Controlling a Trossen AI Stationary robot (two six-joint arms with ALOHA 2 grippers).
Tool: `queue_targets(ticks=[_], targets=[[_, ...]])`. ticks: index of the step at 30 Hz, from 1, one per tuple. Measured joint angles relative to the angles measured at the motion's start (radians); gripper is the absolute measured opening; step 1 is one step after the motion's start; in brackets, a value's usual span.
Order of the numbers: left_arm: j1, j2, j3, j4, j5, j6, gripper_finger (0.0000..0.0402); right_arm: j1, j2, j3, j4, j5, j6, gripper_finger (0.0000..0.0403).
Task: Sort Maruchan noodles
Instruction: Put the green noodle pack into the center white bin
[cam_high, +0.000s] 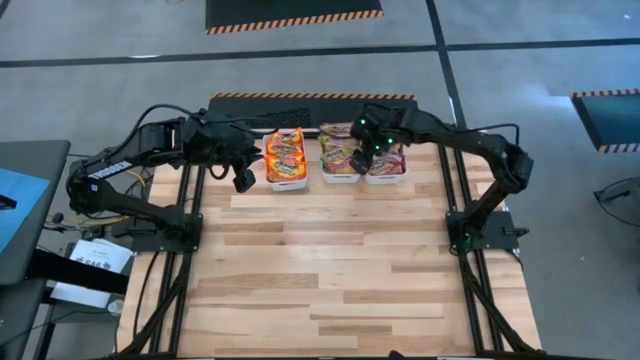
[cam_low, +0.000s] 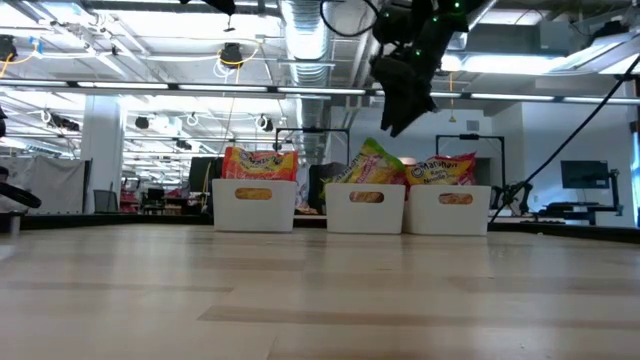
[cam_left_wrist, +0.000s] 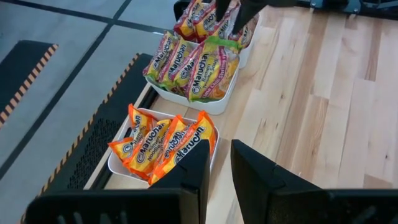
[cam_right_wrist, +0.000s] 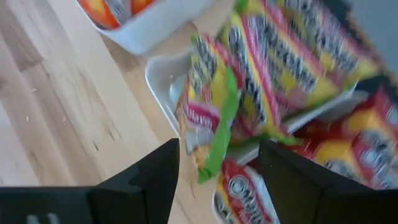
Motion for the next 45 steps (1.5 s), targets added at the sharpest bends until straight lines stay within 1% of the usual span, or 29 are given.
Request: queue_targets(ticks=[2, 6, 11, 14, 18, 24, 26, 27, 30, 34, 38, 41, 45], targets=[[0.0, 0.0, 0.0, 0.0, 0.0, 0.0, 0.0052, -0.004, 0.001, 0.021, 0.026, 0.0, -0.043, 0.0244], [0.0, 0.0, 0.0, 0.0, 0.0, -0.001, 0.0052, -0.025, 0.008, 0.036, 0.144, -0.009, -0.094, 0.0244], [0.0, 0.0, 0.0, 0.0, 0.0, -0.002, 0.0052, -0.086, 0.009, 0.036, 0.277, -0.089, -0.116, 0.0244], [0.0, 0.0, 0.0, 0.0, 0.001, -0.011, 0.0052, -0.118, 0.009, 0.037, 0.314, -0.099, -0.117, 0.0244], [0.0, 0.0, 0.0, 0.0, 0.003, -0.013, 0.0052, -0.15, 0.011, 0.098, 0.313, -0.103, -0.117, 0.0244], [0.0, 0.007, 0.0, 0.0, 0.003, -0.014, 0.0052, -0.163, 0.013, 0.22, 0.317, -0.108, -0.121, 0.0244], [0.0, 0.013, 0.0, 0.003, 0.002, -0.01, 0.0052, -0.164, 0.042, 0.261, 0.317, -0.131, -0.118, 0.0244], [0.0, 0.016, 0.0, 0.003, 0.002, -0.005, 0.0052, -0.165, 0.062, 0.28, 0.305, -0.149, -0.112, 0.0244], [0.0, 0.03, 0.0, 0.0, 0.003, -0.004, 0.0052, -0.164, 0.152, 0.358, 0.218, -0.156, -0.102, 0.0244], [0.0, 0.037, 0.0, -0.017, 0.003, -0.01, 0.0052, -0.144, 0.245, 0.48, 0.059, -0.154, -0.101, 0.0244], [0.0, 0.043, -0.001, -0.046, 0.004, -0.012, 0.0052, -0.118, 0.321, 0.569, -0.091, -0.155, -0.127, 0.0244], [0.0, 0.041, -0.001, -0.052, 0.004, -0.017, 0.0052, -0.109, 0.365, 0.606, -0.185, -0.155, -0.146, 0.0244], [0.0, 0.041, -0.001, -0.052, 0.005, -0.055, 0.0052, -0.104, 0.402, 0.61, -0.281, -0.156, -0.152, 0.0244]])
